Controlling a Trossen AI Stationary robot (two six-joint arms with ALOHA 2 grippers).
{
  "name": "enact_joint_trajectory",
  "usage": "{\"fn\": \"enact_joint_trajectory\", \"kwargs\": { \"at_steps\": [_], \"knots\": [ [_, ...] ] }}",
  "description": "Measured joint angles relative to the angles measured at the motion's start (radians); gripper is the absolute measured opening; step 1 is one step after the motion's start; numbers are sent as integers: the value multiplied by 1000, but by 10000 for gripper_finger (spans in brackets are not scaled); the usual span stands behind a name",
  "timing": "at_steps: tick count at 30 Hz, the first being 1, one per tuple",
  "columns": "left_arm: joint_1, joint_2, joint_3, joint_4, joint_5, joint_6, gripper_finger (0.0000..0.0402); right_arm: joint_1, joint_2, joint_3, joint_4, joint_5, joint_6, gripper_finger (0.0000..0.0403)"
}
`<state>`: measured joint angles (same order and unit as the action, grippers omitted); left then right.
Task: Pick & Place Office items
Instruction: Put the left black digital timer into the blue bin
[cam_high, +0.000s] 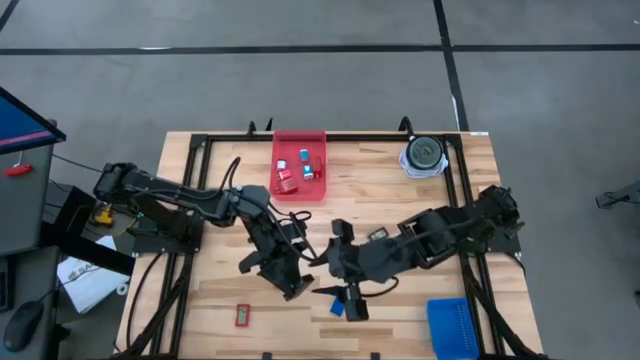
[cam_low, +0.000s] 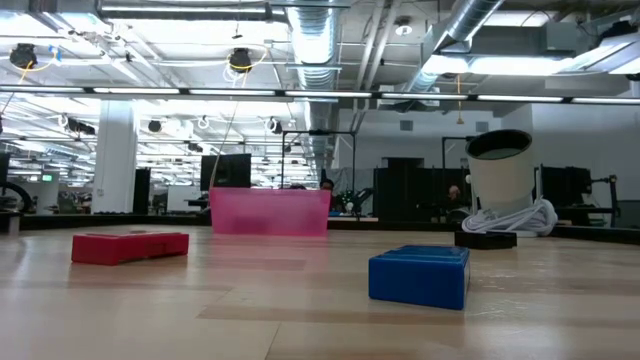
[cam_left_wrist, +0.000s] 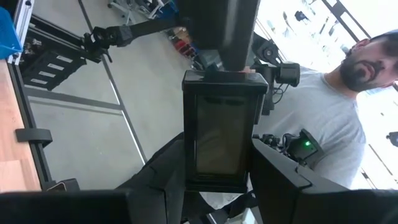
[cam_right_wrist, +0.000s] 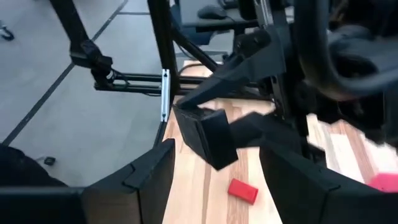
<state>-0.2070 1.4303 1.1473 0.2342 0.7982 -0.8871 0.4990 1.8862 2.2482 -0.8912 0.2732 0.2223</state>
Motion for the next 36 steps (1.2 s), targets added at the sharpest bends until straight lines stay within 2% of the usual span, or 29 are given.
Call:
{"fn": "enact_joint_trajectory", "kwargs": {
  "at_steps": [10, 22, 27, 33, 36],
  "knots": [
    [6, 0, 0, 5, 48, -3, 136, -59, 0, 0, 59, -222, -77, 228],
    [8, 0, 0, 22, 165, -13, 136, -101, 0, 0, 46, -322, -126, 228],
    [8, 0, 0, 22, 179, -19, 136, -87, 0, 0, -9, -324, -117, 225],
    [18, 0, 0, 56, 159, -32, 136, -55, 0, 0, 17, -224, -152, 201],
    [30, 0, 0, 104, 152, -62, 136, -57, 0, 0, 24, -217, -165, 186]
  ]
}}
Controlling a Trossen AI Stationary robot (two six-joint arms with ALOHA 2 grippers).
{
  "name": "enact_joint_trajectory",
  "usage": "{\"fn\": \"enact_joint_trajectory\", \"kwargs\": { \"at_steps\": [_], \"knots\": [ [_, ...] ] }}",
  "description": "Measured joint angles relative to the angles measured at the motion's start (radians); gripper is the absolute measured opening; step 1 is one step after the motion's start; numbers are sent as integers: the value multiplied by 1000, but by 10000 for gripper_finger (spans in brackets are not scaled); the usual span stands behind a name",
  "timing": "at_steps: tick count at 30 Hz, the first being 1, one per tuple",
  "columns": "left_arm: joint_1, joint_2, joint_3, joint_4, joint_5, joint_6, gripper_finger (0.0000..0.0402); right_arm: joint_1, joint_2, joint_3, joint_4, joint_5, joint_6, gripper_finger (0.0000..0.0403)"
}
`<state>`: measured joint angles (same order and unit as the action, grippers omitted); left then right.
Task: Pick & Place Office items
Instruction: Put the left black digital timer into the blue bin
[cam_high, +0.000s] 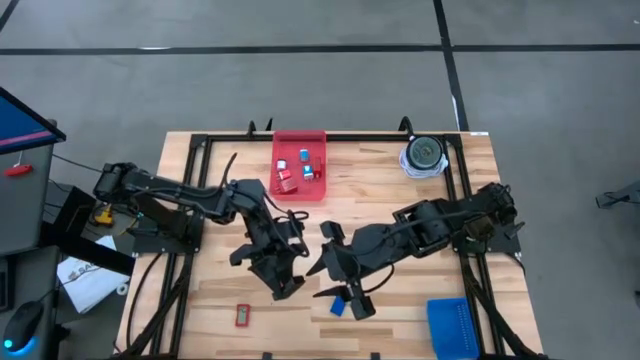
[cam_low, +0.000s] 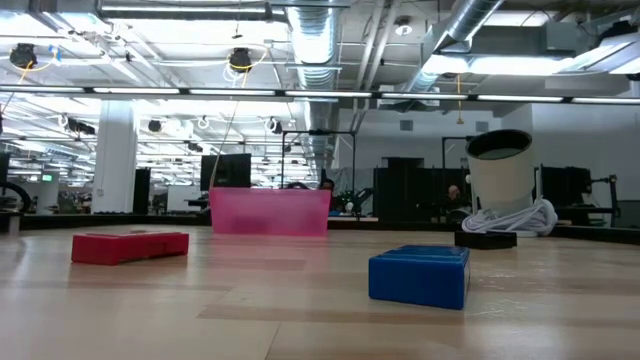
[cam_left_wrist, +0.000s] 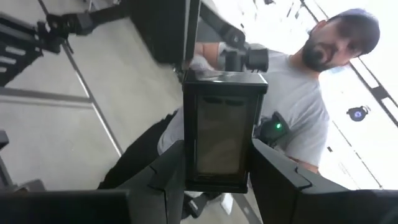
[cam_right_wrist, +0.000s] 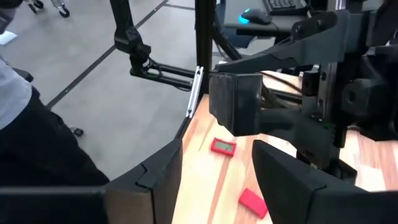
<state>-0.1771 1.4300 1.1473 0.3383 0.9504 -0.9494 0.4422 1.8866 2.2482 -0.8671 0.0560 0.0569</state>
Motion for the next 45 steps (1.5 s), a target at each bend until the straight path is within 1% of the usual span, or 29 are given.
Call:
{"fn": "enact_joint_trajectory", "kwargs": {
  "at_steps": [2, 6, 12, 17, 21, 27, 33, 41, 45],
  "knots": [
    [8, 0, 0, 30, 3, -23, 136, -1, 0, 0, 14, -5, -8, 179],
    [10, -1, 0, 34, 10, -32, 136, -8, 0, 0, 31, -4, -24, 170],
    [2, -1, 0, 34, 7, -35, 136, -21, 6, 0, 55, -8, -31, 172],
    [2, -1, 0, 39, 0, -35, 136, -34, 42, 0, 119, -74, -32, 179],
    [2, -1, 0, 38, 0, -35, 136, -41, 60, -1, 126, -103, -39, 180],
    [2, -1, 0, 36, 4, -32, 136, -45, 61, 0, 167, -112, -41, 166],
    [2, -1, 0, 38, 12, -27, 136, -45, 61, 0, 168, -111, -39, 137],
    [2, 0, 0, 37, 18, -25, 136, -44, 61, 0, 167, -111, -39, 61],
    [2, 0, 0, 37, 23, -27, 136, -38, 61, 0, 165, -113, -36, 54]
  ]
}}
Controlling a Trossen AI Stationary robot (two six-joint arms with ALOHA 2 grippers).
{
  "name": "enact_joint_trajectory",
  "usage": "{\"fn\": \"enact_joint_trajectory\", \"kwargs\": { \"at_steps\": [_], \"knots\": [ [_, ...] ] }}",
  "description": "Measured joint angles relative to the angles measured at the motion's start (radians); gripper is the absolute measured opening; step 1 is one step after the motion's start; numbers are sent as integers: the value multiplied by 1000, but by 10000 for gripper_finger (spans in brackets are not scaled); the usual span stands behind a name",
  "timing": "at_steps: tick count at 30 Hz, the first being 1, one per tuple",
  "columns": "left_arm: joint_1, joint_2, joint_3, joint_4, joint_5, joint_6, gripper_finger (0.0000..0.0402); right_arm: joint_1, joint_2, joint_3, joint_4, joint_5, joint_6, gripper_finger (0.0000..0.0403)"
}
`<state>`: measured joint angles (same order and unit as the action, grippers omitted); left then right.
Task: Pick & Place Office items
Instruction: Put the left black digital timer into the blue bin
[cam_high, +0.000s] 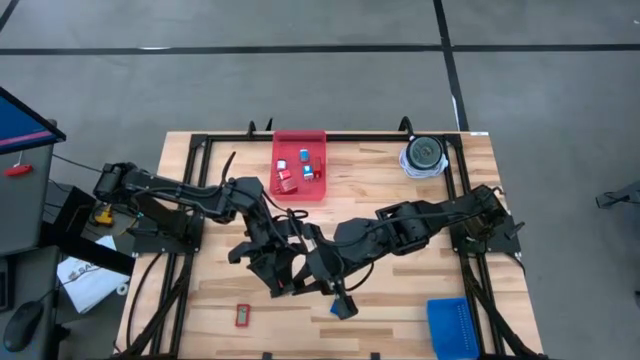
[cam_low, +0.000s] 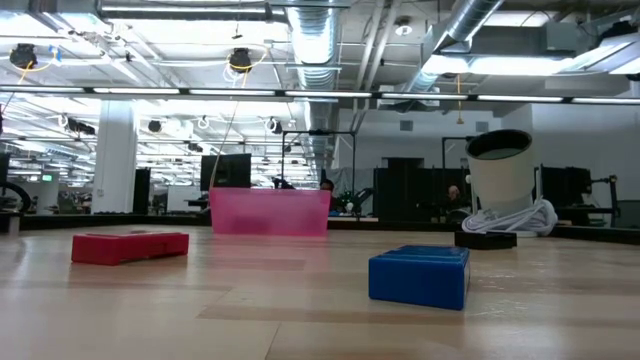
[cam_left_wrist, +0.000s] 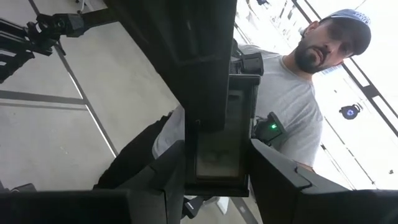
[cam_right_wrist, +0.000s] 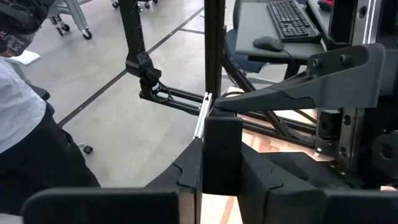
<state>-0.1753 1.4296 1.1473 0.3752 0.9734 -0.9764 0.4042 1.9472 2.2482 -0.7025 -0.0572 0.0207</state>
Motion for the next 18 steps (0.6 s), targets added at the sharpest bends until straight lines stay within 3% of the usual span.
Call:
{"fn": "enact_joint_trajectory", "kwargs": {
  "at_steps": [9, 18],
  "knots": [
    [-65, -12, -1, -6, 55, -79, 204, 23, -11, 33, -89, 1, 77, 56],
    [-128, -117, 0, -9, 16, -121, 200, 97, -39, 31, -321, 36, 227, 56]
  ]
}}
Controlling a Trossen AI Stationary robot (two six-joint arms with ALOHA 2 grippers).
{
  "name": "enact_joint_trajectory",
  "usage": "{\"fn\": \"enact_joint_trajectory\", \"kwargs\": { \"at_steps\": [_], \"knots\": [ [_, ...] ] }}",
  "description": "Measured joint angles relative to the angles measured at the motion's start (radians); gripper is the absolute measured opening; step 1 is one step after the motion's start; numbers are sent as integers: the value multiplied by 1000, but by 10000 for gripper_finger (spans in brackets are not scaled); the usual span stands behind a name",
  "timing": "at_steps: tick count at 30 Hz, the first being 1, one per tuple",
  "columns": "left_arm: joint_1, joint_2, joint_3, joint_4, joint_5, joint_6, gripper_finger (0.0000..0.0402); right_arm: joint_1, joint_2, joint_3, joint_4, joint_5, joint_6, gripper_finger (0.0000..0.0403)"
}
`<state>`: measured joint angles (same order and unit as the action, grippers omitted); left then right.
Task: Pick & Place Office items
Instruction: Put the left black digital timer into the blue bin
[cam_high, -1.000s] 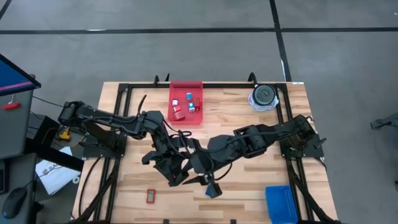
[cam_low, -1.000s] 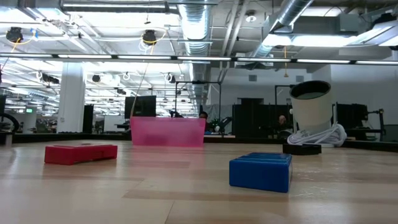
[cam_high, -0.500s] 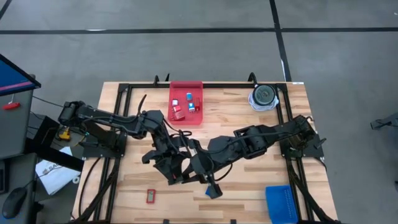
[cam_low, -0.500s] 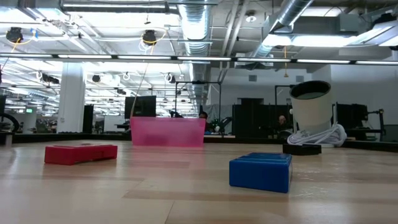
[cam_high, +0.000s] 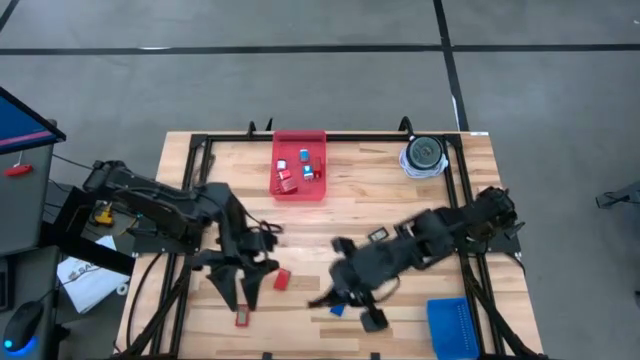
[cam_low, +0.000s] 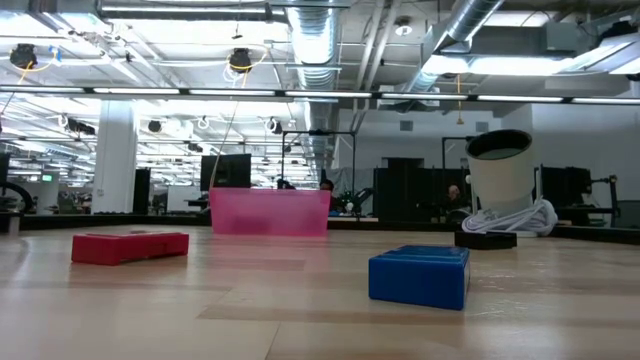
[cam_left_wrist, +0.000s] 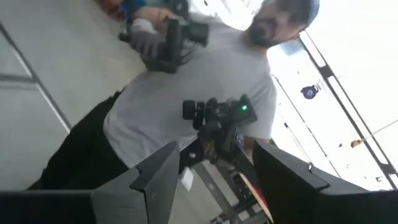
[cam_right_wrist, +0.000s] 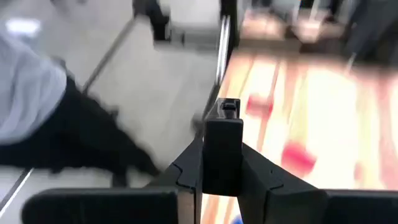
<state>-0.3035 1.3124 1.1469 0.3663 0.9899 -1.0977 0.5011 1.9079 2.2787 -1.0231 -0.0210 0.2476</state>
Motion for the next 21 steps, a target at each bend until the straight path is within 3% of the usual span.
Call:
{"fn": "enact_joint_trajectory", "kwargs": {
  "at_steps": [2, 5, 9, 12, 21],
  "knots": [
    [0, -41, 1, -54, -28, 27, 191, 34, 0, 0, -87, 10, 60, 57],
    [6, -121, 1, -266, -105, 161, 172, 92, 0, 0, -200, 64, 158, 57],
    [20, -244, 0, -601, -294, 352, 146, 177, 0, -1, -270, 187, 298, 57],
    [30, -317, 0, -757, -449, 425, 135, 247, 0, -1, -310, 311, 419, 57],
    [31, -427, 0, -875, -824, 525, 135, 442, 1, -34, -517, 568, 972, 58]
  ]
}}
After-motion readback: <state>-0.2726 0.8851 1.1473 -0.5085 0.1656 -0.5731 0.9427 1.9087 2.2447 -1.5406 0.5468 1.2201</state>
